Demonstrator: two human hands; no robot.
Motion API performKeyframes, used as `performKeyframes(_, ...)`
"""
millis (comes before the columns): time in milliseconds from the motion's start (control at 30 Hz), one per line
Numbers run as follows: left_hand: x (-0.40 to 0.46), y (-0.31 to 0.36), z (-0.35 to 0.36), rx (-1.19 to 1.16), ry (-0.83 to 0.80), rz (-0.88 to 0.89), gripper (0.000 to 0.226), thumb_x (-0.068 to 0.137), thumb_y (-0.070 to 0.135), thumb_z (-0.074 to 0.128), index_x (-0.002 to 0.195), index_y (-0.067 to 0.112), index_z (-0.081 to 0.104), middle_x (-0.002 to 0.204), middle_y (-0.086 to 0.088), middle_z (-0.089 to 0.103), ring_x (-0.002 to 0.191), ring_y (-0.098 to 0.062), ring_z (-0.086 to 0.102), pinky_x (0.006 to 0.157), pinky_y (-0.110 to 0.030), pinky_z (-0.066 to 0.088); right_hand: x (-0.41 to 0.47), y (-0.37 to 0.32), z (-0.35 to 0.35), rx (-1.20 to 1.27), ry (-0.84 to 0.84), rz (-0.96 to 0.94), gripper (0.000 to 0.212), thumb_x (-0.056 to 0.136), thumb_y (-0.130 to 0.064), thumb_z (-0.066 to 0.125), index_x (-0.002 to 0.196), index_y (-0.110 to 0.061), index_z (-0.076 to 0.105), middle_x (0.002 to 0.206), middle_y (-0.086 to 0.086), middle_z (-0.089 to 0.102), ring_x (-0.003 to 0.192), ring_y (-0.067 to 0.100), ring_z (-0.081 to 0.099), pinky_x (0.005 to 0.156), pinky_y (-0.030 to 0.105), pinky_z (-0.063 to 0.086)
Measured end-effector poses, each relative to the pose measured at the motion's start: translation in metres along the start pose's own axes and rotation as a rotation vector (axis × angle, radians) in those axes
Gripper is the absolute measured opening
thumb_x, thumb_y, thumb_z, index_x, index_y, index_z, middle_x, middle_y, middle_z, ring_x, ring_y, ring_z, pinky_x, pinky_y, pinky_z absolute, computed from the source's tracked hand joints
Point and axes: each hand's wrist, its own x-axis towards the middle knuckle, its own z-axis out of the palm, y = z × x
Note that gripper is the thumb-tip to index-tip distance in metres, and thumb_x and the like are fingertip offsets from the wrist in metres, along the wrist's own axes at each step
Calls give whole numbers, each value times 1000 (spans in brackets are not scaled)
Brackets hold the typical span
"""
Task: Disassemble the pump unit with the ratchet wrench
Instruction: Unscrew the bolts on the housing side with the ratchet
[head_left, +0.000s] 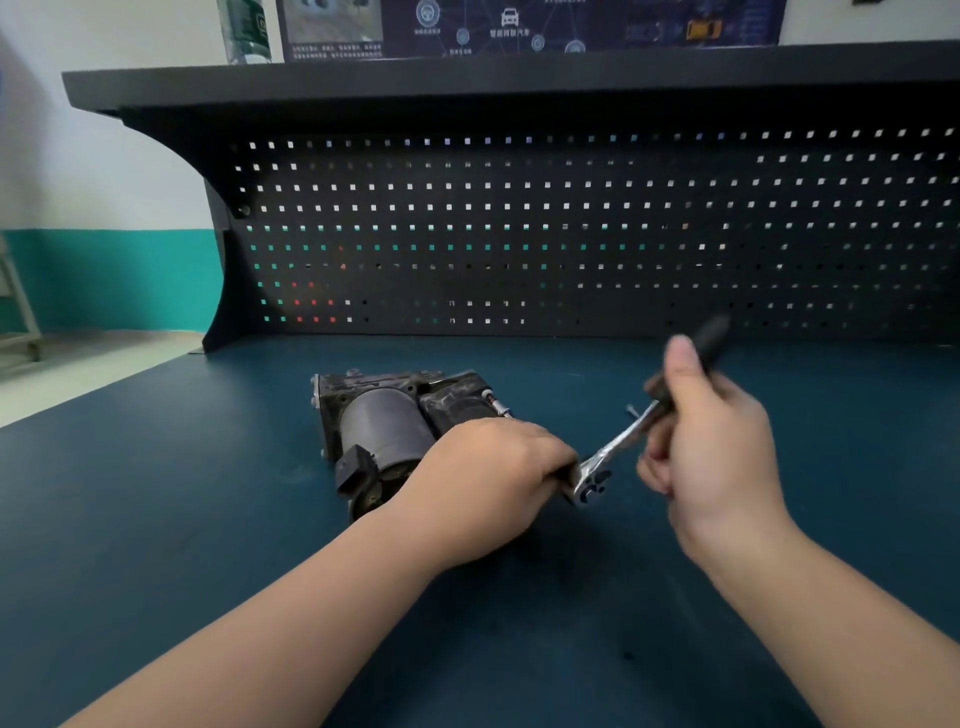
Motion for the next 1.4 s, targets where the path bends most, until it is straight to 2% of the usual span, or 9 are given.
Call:
performKeyframes(67,1,1,-1,-43,7,-22,25,84,16,50,100,16,70,94,1,70,92,-23,63,77,-38,50,7,2,-4,229,102,372,41,99,-42,47,70,-13,46,36,-4,32,28,7,22,33,16,18)
performKeyframes(133,2,0,-1,-38,-30,8,29,85,17,50,107,18,69,100,1,71,99,-22,63,81,-38,50,8,4,-5,202,110,368,40,100,-41,46,70,-14,45,39,-4,31,30,9,21,34,15,17)
performKeyframes(267,2,-1,-2,-4,-39,107,23,85,10,60,104,15,70,97,-1,71,94,-24,64,81,-35,50,-2,-1,-4,-357,-226,-485,34,88,-57,47,72,-27,50,51,-9,48,47,6,40,49,22,33)
performKeyframes(367,0,1,-3,50,-6,114,11,71,2,67,78,10,71,73,-5,68,67,-26,63,59,-22,41,-10,1,-2,-651,-452,-788,26,87,-58,45,70,-39,40,58,-19,50,52,5,44,49,18,29)
performKeyframes(433,-1,0,-1,40,4,98,13,73,3,65,82,9,72,78,-6,70,72,-28,65,63,-27,50,-13,0,2,-527,-357,-669,32,86,-59,48,69,-32,46,54,-15,48,48,5,41,49,19,31)
performKeyframes(633,1,5,-5,-96,86,-43,24,80,19,56,96,13,74,90,-2,74,86,-24,68,73,-36,55,9,2,-7,307,129,466,41,99,-39,48,68,-13,44,39,-3,31,27,7,18,33,13,16)
performKeyframes(900,-1,3,-3,-7,13,89,13,77,1,62,86,7,70,87,-6,72,83,-29,65,74,-36,53,-10,-9,5,-424,-205,-446,43,84,-66,42,77,-25,52,49,-9,47,46,5,42,47,21,34)
performKeyframes(1167,1,4,0,-33,51,34,25,81,3,53,96,9,72,89,-4,72,87,-27,66,87,-30,48,0,6,-6,410,193,670,38,100,-34,42,69,-13,43,50,-2,31,25,7,17,34,10,16)
performKeyframes(1400,0,0,-2,-64,17,60,16,82,2,65,94,8,72,92,-4,72,90,-25,66,90,-37,50,-6,-12,0,-411,-208,-426,35,93,-54,46,71,-26,48,46,-11,45,45,6,40,47,18,32)
